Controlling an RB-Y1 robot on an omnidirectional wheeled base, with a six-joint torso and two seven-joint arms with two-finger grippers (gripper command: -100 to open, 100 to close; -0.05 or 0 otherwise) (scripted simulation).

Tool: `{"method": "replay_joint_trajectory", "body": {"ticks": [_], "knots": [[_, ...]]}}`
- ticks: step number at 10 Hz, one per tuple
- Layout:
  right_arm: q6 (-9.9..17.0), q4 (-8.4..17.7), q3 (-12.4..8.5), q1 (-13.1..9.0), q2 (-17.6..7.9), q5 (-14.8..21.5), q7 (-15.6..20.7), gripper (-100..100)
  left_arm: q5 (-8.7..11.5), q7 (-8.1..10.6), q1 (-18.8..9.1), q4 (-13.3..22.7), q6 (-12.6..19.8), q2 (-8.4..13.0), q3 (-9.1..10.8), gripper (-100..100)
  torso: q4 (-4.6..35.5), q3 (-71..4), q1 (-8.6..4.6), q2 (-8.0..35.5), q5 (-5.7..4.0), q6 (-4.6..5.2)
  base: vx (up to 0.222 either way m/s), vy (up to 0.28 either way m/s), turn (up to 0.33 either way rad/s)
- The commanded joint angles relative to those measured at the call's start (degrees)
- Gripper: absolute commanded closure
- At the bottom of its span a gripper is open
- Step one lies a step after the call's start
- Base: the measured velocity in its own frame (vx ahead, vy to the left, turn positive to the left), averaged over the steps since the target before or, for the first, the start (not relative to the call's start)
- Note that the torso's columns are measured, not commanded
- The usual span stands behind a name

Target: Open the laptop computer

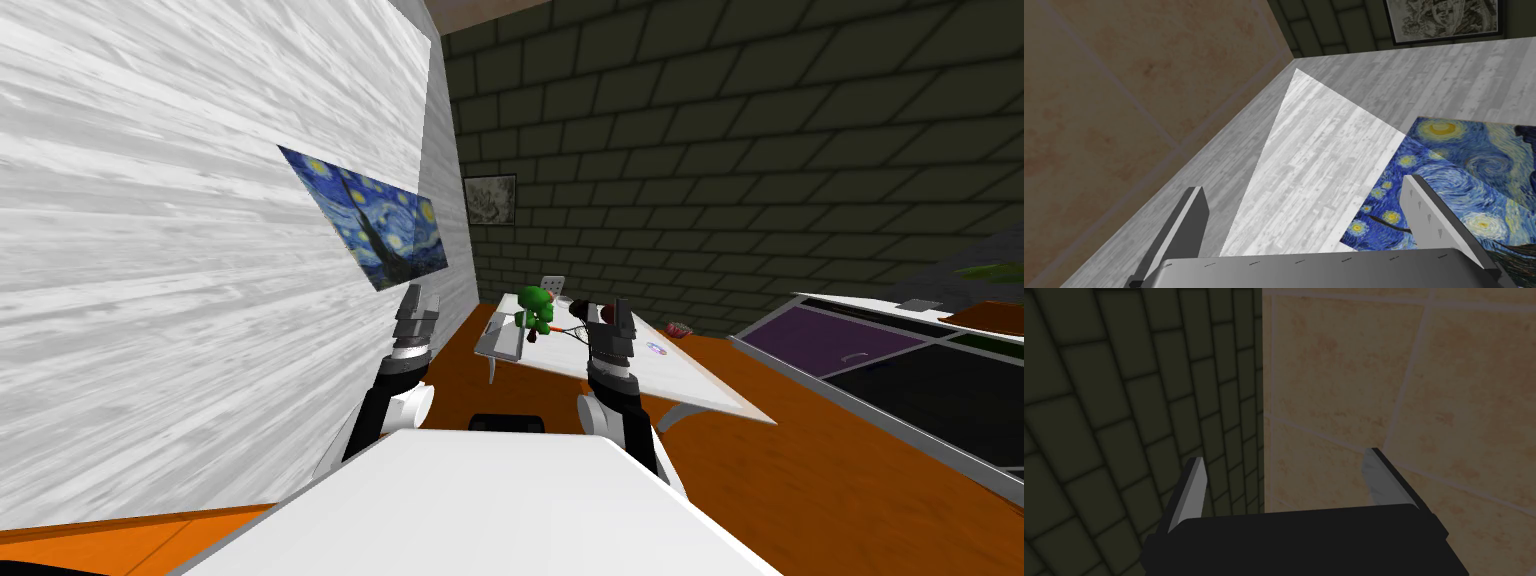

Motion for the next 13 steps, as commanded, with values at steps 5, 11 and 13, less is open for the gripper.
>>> {"method": "replay_joint_trajectory", "body": {"ticks": [5,11,13], "knots": [[0.0,-0.01,0.0,0.0,0.0,0.0,0.0,0,0.0,0.0,0.0,-0.01,0.0,0.0,0.0,0,18.46,-36.92,0.0,18.45,0.0,0.0,0.0,0.0,0.0],[0.0,0.0,0.0,0.0,0.0,0.0,0.0,0,0.02,0.44,-0.34,-0.04,1.28,3.25,-0.24,-100,41.49,-83.15,0.05,41.52,0.01,0.01,0.007,0.008,-0.017],[0.0,0.01,-0.01,0.01,-0.01,0.0,0.0,0,0.05,1.09,-0.84,-0.06,3.2,6.01,-0.59,-100,42.19,-84.57,0.11,42.13,0.03,0.0,0.036,0.062,-0.072]]}}
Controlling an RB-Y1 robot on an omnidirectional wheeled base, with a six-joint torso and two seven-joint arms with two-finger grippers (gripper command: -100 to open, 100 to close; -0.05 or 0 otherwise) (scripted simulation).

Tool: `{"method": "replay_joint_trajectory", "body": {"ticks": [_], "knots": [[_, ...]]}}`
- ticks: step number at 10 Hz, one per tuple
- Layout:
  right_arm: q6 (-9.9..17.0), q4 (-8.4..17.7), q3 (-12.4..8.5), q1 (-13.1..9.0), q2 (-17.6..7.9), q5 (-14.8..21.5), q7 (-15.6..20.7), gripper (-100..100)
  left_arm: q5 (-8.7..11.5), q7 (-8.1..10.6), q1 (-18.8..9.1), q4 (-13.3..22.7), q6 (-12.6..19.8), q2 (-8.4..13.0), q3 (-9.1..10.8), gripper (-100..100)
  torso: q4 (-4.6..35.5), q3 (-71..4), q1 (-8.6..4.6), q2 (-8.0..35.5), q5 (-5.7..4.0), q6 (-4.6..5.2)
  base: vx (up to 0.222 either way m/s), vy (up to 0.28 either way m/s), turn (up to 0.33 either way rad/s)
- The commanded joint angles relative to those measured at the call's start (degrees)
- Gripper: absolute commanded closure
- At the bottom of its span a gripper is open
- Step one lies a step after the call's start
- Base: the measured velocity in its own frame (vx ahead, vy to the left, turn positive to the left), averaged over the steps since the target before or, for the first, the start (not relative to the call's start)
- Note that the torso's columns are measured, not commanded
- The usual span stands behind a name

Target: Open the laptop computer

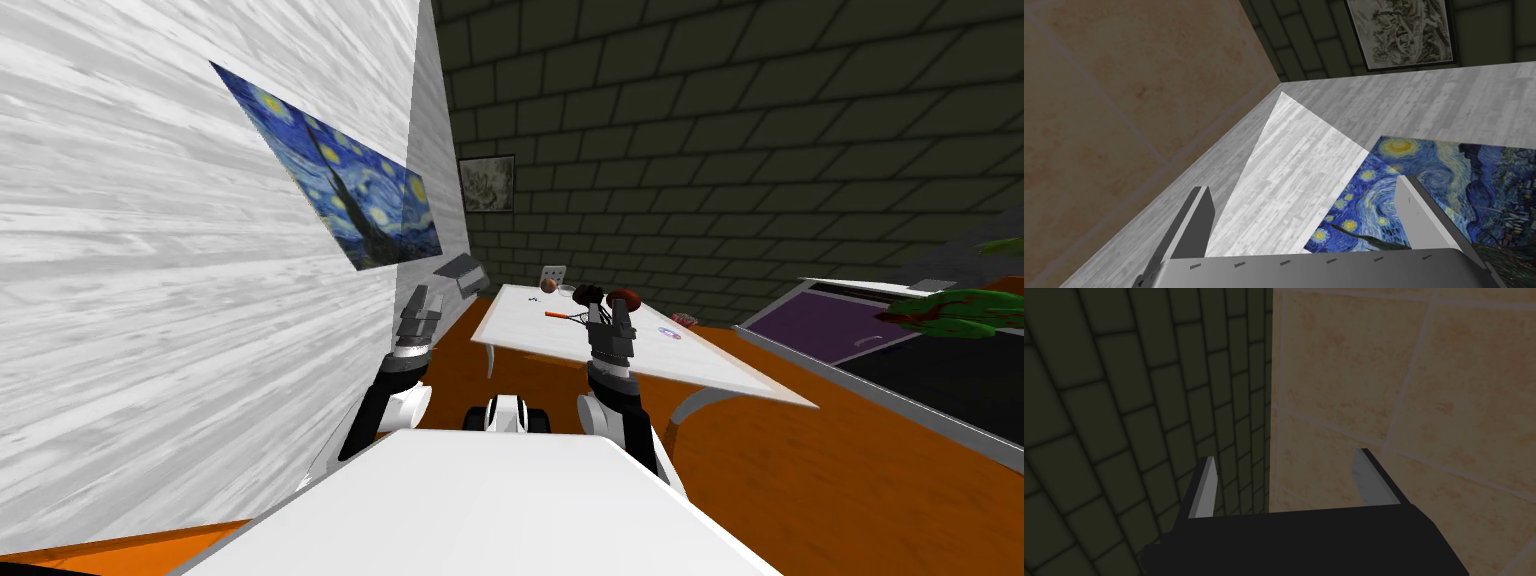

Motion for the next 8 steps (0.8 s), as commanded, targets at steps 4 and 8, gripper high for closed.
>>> {"method": "replay_joint_trajectory", "body": {"ticks": [4,8], "knots": [[0.0,0.0,0.0,0.0,-0.01,0.0,0.0,0,0.02,2.48,-1.7,-0.29,7.57,7.26,-1.6,-100,0.09,-0.02,-0.09,0.11,-0.03,0.01,0.045,0.106,-0.118],[0.0,0.0,-0.01,0.0,-0.01,0.0,0.0,0,0.13,5.06,-3.67,-0.47,14.6,11.85,-3.0,-100,0.1,0.01,-0.04,0.17,-0.02,-0.01,0.063,0.139,-0.155]]}}
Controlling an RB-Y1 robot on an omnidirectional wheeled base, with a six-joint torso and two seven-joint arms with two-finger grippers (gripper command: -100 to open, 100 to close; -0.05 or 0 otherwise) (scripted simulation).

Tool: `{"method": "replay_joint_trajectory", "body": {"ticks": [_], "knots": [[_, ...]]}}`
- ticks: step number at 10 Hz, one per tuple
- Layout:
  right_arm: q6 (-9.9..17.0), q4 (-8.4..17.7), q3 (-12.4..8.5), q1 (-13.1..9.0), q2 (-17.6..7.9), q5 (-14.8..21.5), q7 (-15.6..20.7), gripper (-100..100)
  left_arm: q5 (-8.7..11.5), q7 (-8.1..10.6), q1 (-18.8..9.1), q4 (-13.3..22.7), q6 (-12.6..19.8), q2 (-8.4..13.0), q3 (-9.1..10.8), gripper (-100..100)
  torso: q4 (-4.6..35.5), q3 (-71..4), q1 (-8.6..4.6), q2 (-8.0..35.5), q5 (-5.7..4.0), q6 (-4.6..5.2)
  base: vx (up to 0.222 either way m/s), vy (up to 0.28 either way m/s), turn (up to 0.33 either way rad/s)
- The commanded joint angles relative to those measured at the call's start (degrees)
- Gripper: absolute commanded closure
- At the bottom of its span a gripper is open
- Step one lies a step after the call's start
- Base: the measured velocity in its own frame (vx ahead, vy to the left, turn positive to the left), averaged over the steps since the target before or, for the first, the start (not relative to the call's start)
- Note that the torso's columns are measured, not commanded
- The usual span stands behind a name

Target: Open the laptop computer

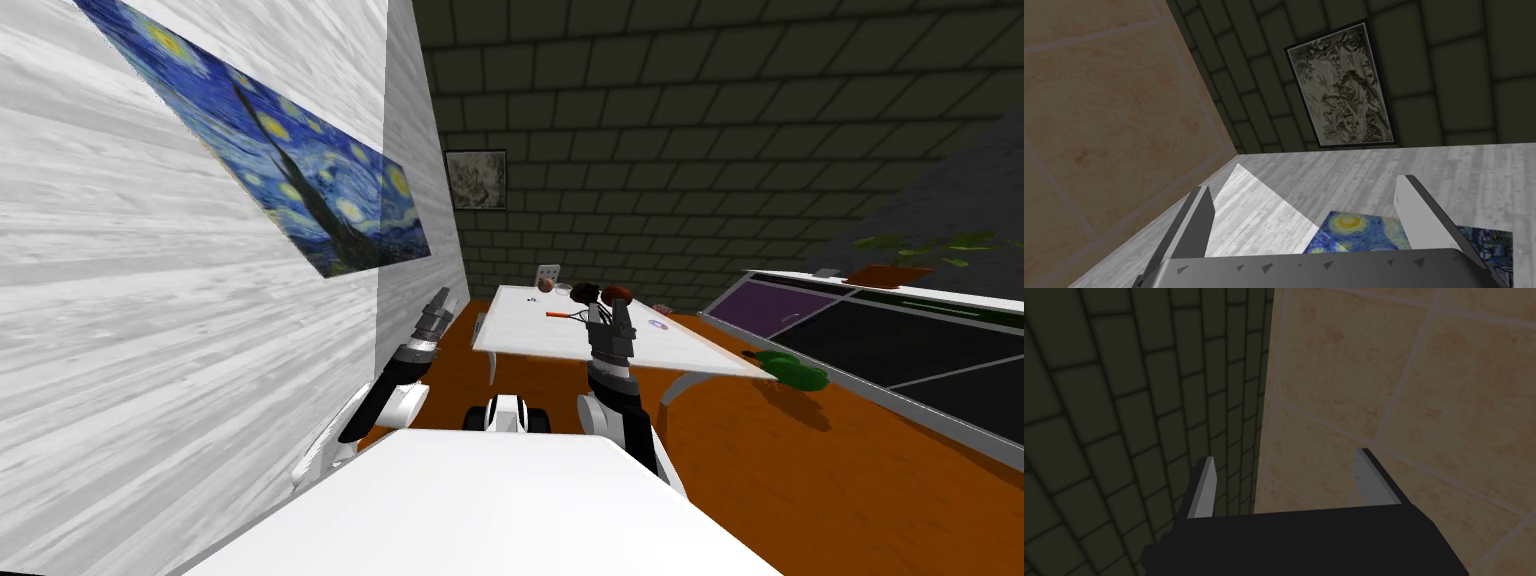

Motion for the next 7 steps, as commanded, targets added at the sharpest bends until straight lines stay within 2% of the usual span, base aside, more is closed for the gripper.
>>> {"method": "replay_joint_trajectory", "body": {"ticks": [1,4,5,7], "knots": [[0.0,0.0,0.0,0.0,0.0,0.0,0.0,0,0.1,1.22,-0.82,0.0,3.41,1.9,-0.5,-100,0.01,0.01,-0.02,0.01,0.0,0.01,0.046,0.104,-0.05],[0.0,0.0,0.01,0.0,0.01,0.0,0.0,0,0.18,3.26,-2.34,-0.34,8.71,5.51,-1.61,-100,0.0,0.01,-0.07,0.01,-0.02,0.02,0.04,0.118,-0.145],[0.0,0.0,0.0,0.0,0.0,0.0,0.0,0,0.18,3.26,-2.34,-0.34,9.37,5.51,-1.61,-100,0.0,-0.01,0.06,-0.01,0.02,0.01,0.029,0.107,-0.054],[0.0,0.0,0.0,0.0,0.01,0.0,0.0,0,0.24,4.59,-3.33,-0.59,12.85,8.07,-2.34,-100,0.0,-0.01,-0.17,-0.02,-0.05,0.01,0.038,0.114,-0.12]]}}
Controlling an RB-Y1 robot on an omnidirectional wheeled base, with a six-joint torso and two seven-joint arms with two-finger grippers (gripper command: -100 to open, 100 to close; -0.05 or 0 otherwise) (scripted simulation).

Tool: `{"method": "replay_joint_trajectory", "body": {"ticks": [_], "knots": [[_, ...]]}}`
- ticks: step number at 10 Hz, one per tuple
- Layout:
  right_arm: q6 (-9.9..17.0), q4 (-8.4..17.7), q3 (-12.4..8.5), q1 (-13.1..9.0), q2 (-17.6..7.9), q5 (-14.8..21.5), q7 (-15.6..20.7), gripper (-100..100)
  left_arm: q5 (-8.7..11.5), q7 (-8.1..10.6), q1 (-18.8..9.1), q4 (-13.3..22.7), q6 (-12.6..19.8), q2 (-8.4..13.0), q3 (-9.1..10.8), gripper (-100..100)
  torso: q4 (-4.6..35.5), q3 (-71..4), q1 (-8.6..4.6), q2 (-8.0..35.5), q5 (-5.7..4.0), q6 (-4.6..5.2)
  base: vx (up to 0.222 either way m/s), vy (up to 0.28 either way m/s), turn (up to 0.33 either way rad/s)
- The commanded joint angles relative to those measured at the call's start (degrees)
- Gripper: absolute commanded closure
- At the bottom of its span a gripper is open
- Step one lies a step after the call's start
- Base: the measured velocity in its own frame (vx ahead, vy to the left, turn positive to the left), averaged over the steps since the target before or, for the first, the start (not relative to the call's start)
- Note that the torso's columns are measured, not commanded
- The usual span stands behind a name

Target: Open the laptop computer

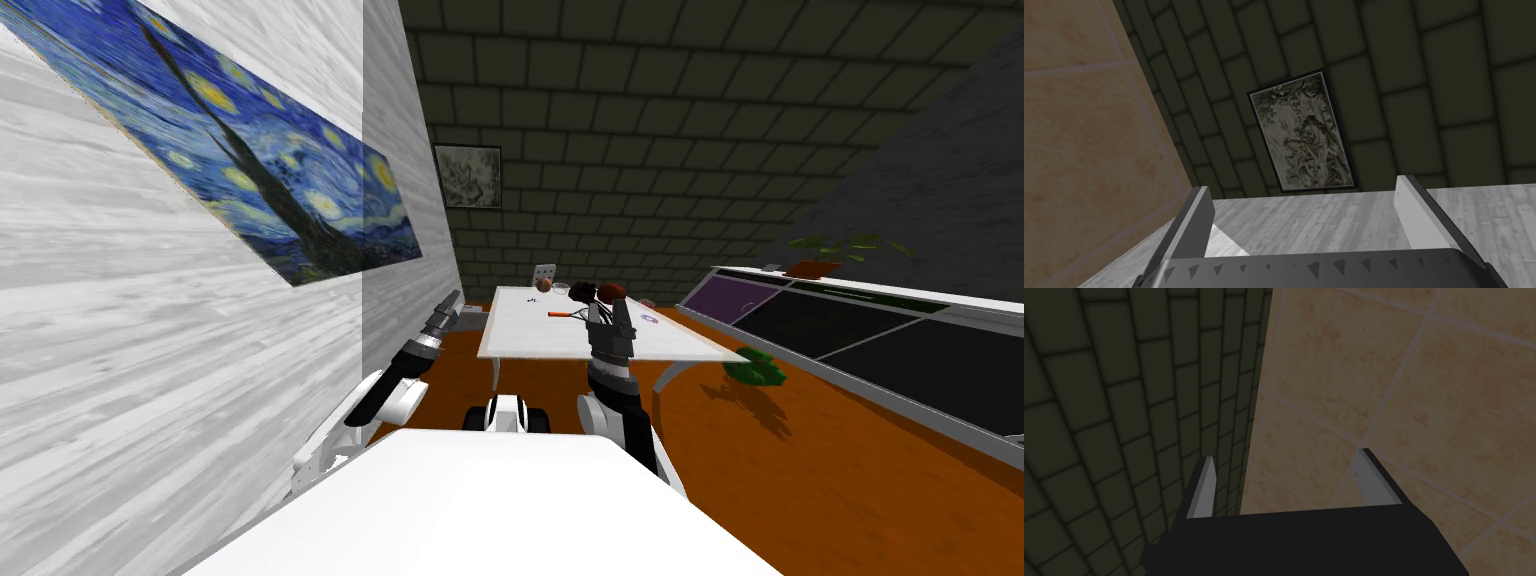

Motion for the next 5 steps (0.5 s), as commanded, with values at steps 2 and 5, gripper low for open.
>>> {"method": "replay_joint_trajectory", "body": {"ticks": [2,5], "knots": [[0.0,0.0,0.0,0.0,0.0,0.0,0.0,0,0.02,1.65,-1.17,-0.42,5.23,3.22,-0.99,-100,0.0,-0.01,0.05,0.0,0.03,-0.03,0.033,0.089,-0.073],[0.0,0.0,0.0,0.0,0.0,0.0,0.0,0,0.08,2.96,-2.18,-0.48,9.08,6.06,-1.7,-100,0.0,0.01,0.09,0.03,0.04,-0.03,0.029,0.102,-0.111]]}}
